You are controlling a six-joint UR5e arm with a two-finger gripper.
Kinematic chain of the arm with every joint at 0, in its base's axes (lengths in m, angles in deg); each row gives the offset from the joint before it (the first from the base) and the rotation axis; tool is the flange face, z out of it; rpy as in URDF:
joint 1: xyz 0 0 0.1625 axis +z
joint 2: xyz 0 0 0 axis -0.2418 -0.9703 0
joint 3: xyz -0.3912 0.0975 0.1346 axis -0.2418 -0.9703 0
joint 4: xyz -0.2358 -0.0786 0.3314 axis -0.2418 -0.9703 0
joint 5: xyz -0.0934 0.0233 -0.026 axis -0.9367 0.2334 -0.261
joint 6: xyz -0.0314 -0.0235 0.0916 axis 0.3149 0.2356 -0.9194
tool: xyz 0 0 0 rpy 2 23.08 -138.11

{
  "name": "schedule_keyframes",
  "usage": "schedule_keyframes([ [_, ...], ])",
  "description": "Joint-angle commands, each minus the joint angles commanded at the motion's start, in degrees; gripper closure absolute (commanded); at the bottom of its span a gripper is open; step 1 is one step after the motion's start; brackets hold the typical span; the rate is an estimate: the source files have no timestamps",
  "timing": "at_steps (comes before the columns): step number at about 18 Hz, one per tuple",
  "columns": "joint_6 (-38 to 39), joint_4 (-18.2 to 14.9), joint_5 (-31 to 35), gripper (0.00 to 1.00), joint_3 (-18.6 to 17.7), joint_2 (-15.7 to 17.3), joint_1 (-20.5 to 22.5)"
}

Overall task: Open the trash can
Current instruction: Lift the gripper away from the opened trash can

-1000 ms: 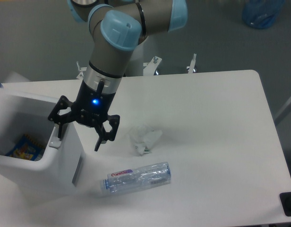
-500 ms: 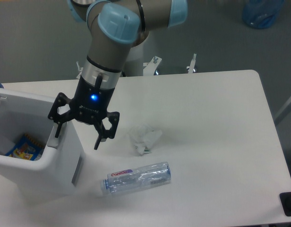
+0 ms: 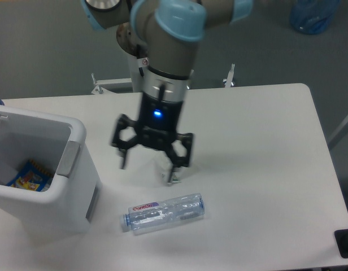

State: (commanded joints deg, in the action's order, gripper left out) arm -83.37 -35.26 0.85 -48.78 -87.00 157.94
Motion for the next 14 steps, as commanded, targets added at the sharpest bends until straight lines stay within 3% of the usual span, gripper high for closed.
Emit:
schedule_keyframes([
  [5, -8.45, -0.17, 4.76, 0.00, 2.37, -4.57, 7.12],
  [7, -15.11, -0.87, 5.47, 0.00, 4.03, -5.80, 9.32],
  [9, -21.36, -1.67, 8.09, 0.00, 4.22, -7.03, 9.59],
  [11, -26.11, -4.82, 14.58, 0.00, 4.04, -7.04, 9.42],
  [14, -28.24, -7.12, 16.98, 0.00, 4.22, -7.04, 9.07],
])
